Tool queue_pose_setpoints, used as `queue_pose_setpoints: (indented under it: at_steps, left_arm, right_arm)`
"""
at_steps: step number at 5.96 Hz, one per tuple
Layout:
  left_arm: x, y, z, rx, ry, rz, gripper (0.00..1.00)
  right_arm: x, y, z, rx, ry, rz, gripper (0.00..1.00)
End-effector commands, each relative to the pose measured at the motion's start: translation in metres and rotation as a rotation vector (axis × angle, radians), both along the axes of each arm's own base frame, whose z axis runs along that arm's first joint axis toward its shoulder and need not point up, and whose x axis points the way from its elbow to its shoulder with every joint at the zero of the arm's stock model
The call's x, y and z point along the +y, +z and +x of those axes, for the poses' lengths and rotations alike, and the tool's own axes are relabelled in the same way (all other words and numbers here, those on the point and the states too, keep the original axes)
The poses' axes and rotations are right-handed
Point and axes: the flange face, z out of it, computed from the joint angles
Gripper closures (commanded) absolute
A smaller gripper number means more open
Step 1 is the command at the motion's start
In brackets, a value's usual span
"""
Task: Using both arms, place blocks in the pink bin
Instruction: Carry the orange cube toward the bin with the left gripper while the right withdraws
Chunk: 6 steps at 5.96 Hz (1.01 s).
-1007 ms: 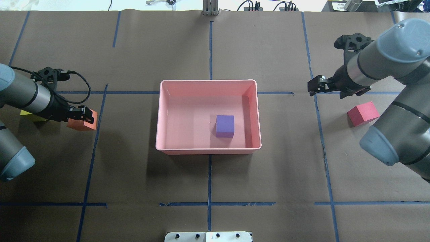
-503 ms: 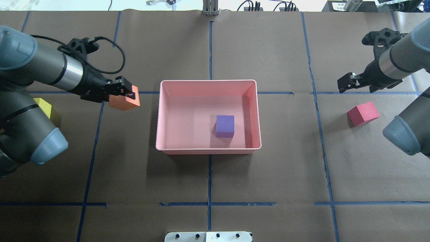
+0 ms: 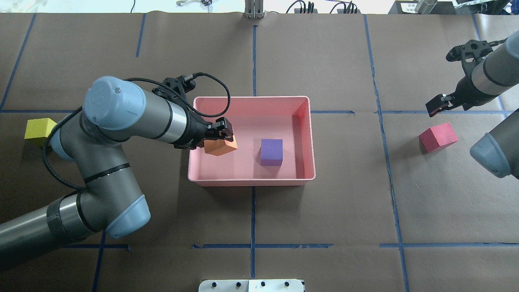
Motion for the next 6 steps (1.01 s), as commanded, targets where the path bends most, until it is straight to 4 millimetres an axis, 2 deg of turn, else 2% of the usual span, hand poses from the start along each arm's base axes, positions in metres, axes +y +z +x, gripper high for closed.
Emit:
queue_pose_setpoints:
  at_steps: [1, 2, 3, 4, 6]
  left_arm:
    - [0.017, 0.007, 0.025, -0.027, -0.026, 0.023, 0.14]
    - [0.017, 0.004, 0.024, -0.021, -0.029, 0.025, 0.0]
    - [0.019, -0.001, 0.02, -0.011, -0.039, 0.035, 0.0]
    - [0.018, -0.002, 0.02, -0.011, -0.045, 0.037, 0.0]
    - [0.019, -0.006, 0.017, -0.003, -0.049, 0.041, 0.0]
  right_arm:
    - [-0.01, 0.048, -0.008, -0.032, -0.045, 0.083, 0.0]
    - [-0.007, 0.068, -0.014, -0.047, -0.063, 0.091, 0.0]
    - [-0.002, 0.06, -0.024, -0.105, -0.101, 0.067, 0.0]
    - [0.002, 0.055, -0.026, -0.154, -0.115, 0.034, 0.0]
    - [0.021, 0.081, -0.031, -0.122, -0.143, 0.003, 0.0]
